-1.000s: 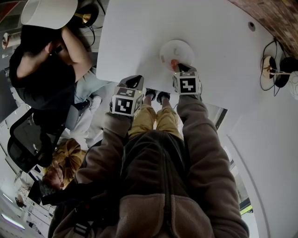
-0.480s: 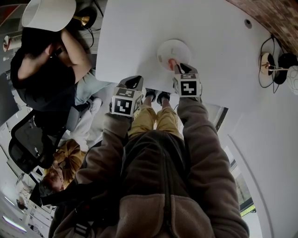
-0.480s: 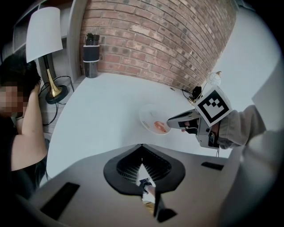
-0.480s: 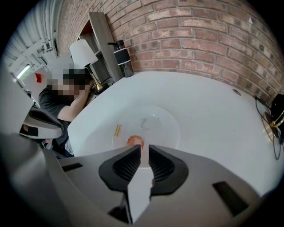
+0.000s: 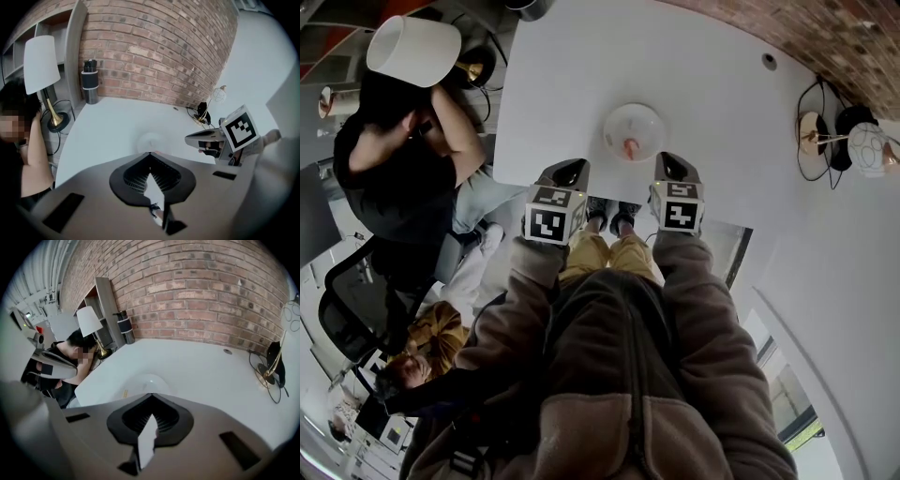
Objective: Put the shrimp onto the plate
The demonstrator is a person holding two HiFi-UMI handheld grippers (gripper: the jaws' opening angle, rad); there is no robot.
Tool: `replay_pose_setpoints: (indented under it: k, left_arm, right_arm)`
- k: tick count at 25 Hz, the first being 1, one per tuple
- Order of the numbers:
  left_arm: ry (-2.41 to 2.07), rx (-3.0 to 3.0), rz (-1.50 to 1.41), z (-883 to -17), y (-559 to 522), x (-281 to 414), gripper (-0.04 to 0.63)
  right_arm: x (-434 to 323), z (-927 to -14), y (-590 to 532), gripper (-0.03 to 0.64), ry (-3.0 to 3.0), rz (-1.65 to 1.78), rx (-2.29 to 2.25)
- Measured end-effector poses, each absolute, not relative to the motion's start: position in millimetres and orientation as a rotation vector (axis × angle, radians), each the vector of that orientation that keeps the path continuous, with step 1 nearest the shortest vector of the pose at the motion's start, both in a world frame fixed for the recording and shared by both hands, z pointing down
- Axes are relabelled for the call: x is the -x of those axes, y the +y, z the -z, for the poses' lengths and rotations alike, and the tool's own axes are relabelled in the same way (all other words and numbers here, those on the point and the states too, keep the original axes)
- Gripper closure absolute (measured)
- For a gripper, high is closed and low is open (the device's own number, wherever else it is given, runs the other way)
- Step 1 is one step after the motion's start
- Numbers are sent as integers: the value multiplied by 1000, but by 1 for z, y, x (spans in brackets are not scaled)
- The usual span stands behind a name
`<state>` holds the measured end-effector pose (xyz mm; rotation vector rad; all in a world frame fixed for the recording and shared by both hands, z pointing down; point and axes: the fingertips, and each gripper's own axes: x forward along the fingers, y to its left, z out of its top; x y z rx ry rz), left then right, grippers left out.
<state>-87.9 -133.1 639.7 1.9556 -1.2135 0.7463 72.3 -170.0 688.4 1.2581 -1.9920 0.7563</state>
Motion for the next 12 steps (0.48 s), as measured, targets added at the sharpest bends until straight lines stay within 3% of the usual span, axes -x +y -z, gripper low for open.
replay_pose_setpoints:
  k: [12]
  left_arm:
    - [-1335,-2158,-562,-529,-181,67,591]
  right_arm:
    - [-96,-585,-172,615,-2116,-664,-1398]
